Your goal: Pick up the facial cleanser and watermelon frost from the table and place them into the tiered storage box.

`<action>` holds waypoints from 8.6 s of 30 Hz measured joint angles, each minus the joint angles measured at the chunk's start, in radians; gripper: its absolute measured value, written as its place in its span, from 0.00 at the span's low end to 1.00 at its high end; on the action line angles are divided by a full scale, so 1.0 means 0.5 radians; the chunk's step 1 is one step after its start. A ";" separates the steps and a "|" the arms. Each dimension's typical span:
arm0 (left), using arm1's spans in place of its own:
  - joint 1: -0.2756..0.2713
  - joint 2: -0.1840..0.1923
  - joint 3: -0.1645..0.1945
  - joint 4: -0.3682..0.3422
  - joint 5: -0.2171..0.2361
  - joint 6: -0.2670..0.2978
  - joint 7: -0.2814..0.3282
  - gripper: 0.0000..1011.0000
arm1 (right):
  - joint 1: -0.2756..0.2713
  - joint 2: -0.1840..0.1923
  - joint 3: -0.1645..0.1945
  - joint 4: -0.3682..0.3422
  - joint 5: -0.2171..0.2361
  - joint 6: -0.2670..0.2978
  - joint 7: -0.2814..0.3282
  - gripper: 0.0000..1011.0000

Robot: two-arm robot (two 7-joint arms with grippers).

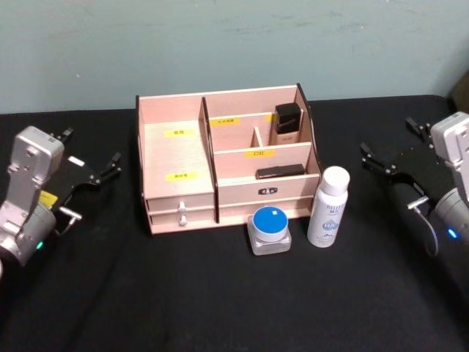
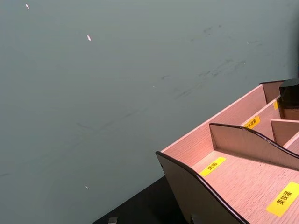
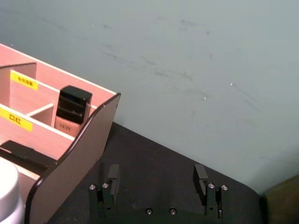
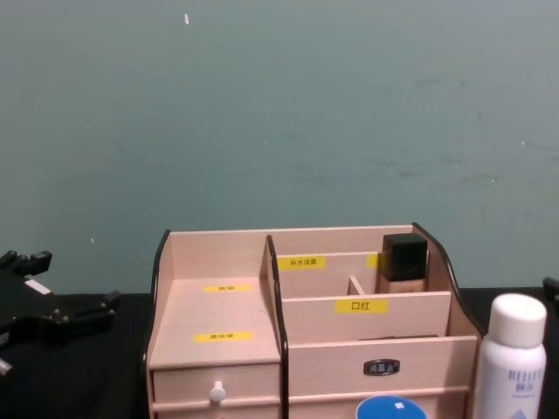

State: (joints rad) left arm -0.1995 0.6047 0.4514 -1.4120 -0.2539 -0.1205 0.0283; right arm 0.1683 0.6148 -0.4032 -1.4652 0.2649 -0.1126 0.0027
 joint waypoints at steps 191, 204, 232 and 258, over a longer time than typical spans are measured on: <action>0.000 0.000 0.000 0.000 0.000 0.000 0.000 1.00 | -0.287 -0.144 0.278 -0.320 0.435 0.373 0.898 0.60; 0.000 0.000 0.000 0.000 0.000 0.000 0.000 1.00 | -0.261 -0.047 0.301 -0.608 0.550 0.432 0.915 0.60; 0.000 0.000 0.000 0.000 0.000 0.000 0.000 1.00 | 0.298 -0.298 -0.102 -0.348 0.460 0.565 0.859 0.60; 0.000 0.000 0.000 0.000 0.000 0.000 0.000 1.00 | 0.641 -0.616 -0.190 0.157 0.249 0.553 0.777 0.60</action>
State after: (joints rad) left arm -0.1995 0.6047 0.4514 -1.4120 -0.2539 -0.1205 0.0283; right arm 0.4886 0.3068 -0.4983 -1.3865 0.3895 0.1637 0.3913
